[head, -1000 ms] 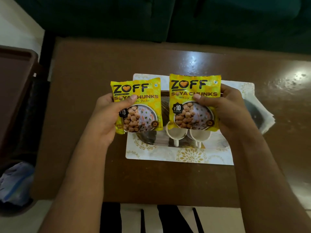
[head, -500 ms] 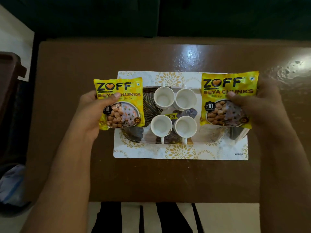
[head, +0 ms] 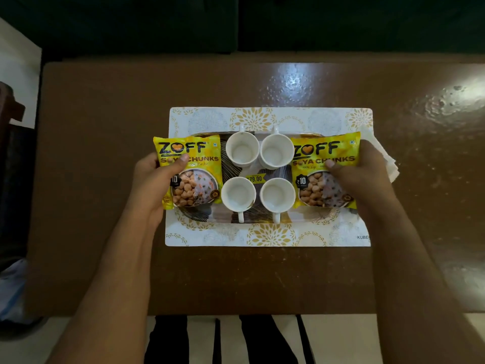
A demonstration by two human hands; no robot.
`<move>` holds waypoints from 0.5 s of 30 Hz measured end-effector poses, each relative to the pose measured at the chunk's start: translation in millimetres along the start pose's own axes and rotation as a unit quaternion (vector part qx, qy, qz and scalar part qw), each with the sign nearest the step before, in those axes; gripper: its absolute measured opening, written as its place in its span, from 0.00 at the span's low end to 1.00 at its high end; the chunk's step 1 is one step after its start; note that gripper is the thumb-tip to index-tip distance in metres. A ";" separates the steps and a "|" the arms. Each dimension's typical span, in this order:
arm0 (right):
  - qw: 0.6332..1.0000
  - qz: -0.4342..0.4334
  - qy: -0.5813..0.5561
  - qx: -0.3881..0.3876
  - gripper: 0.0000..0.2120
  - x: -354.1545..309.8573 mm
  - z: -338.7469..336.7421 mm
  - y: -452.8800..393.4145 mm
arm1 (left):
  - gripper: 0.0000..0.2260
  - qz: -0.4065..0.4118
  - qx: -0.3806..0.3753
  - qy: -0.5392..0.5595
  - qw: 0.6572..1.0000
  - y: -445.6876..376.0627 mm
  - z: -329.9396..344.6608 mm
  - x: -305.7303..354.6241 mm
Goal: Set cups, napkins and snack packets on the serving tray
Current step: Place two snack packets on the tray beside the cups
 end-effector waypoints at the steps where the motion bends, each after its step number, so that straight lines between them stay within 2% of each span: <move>1: 1.000 0.005 -0.012 -0.006 0.20 3.0 1.3 0.6 | 0.03 0.003 0.004 -0.005 1.000 0.3 1.0 -2.0; 4: 0.999 0.002 -0.037 -0.012 0.25 8.8 5.7 2.9 | 0.04 0.027 0.026 -0.023 0.999 2.4 3.5 -6.9; 6: 1.000 -0.017 -0.025 0.008 0.27 9.3 7.8 4.3 | 0.05 0.074 0.052 -0.061 0.994 4.9 5.1 -8.7; 10: 0.994 -0.075 0.055 0.065 0.33 4.4 12.0 11.3 | 0.07 0.156 0.100 -0.166 0.969 7.7 6.8 -11.1; 13: 0.985 -0.099 0.102 0.101 0.39 5.8 16.9 14.6 | 0.16 0.160 0.123 -0.195 0.960 2.1 5.4 -14.8; 15: 0.978 -0.111 0.132 0.116 0.38 6.4 21.1 16.9 | 0.24 0.167 0.137 -0.209 0.954 0.4 5.3 -16.5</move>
Point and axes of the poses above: each hand's wrist, its own y-axis away from the middle knuckle, its own z-axis out of the palm, x = y × z, the point moved 3 cm from there along -y, towards the middle knuckle, and after that the axes turned 4 degrees about y, right-handed, at the moved point
